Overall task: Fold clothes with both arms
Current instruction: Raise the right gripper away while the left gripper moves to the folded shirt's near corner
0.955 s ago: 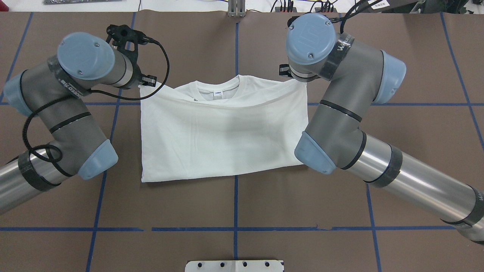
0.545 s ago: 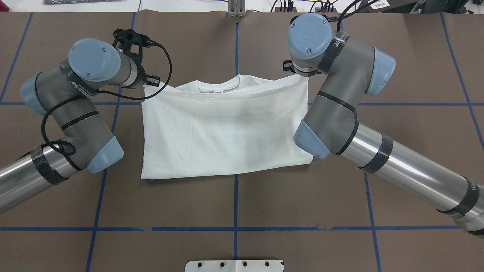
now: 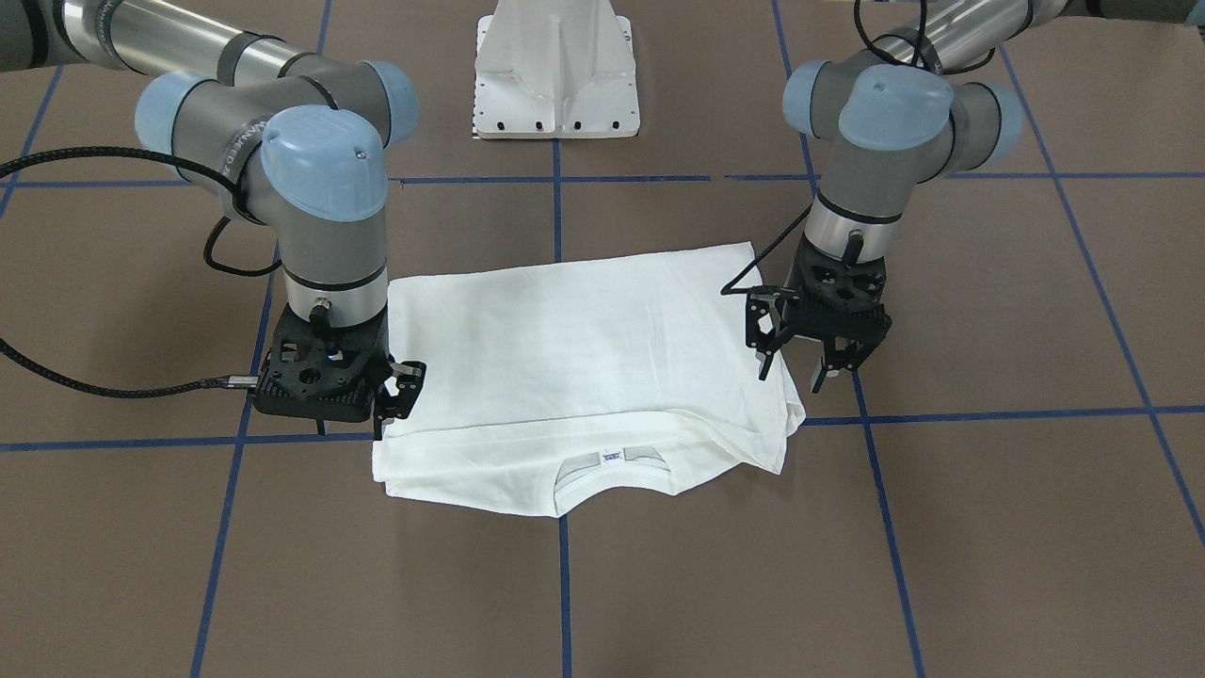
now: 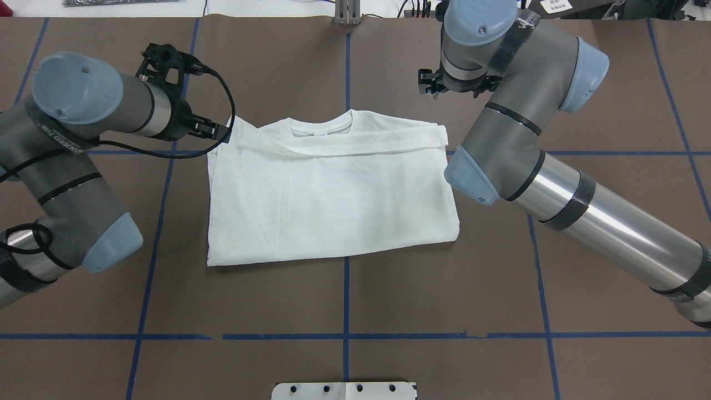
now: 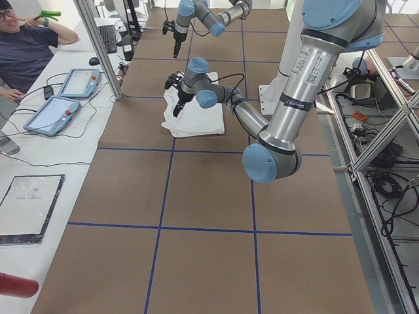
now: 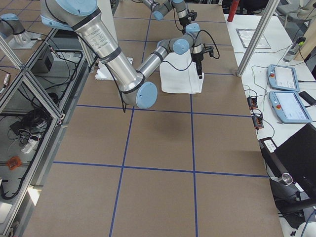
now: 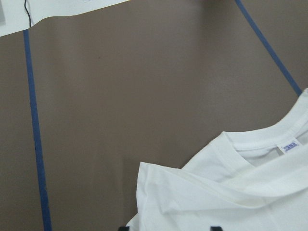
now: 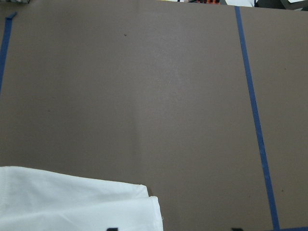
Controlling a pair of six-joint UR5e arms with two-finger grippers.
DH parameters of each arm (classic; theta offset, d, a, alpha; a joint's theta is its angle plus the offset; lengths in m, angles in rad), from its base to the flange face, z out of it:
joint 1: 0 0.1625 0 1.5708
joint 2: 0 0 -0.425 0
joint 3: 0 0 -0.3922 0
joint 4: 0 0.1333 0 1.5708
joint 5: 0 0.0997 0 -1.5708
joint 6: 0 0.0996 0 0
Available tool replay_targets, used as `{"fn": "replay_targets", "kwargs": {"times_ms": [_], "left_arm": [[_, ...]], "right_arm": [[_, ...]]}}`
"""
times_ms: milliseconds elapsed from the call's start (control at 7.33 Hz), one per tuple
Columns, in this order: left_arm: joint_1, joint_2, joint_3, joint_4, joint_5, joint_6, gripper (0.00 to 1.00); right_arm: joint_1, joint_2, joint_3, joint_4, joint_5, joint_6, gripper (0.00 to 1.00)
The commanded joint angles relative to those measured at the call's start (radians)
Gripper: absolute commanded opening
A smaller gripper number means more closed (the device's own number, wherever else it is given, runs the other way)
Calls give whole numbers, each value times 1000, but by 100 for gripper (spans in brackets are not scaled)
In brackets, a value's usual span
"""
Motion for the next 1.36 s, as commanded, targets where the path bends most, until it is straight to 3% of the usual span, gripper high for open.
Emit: {"fn": "replay_targets", "kwargs": {"times_ms": [0, 136, 273, 545, 955, 1227], "left_arm": [[110, 139, -101, -34, 2, -158, 100], [169, 172, -103, -90, 9, -248, 100], [253, 201, -103, -132, 91, -341, 100], [362, 203, -97, -137, 147, -468, 100], [390, 207, -84, -129, 178, -468, 97], [390, 209, -80, -129, 177, -468, 85]], "right_arm": [[1, -19, 8, 39, 7, -9, 100], [1, -21, 16, 41, 7, -9, 100], [-1, -21, 16, 41, 7, -9, 100], [-8, -27, 32, 41, 8, -9, 100], [-16, -31, 65, 38, 5, -4, 100], [-17, -36, 65, 38, 5, -2, 100]]}}
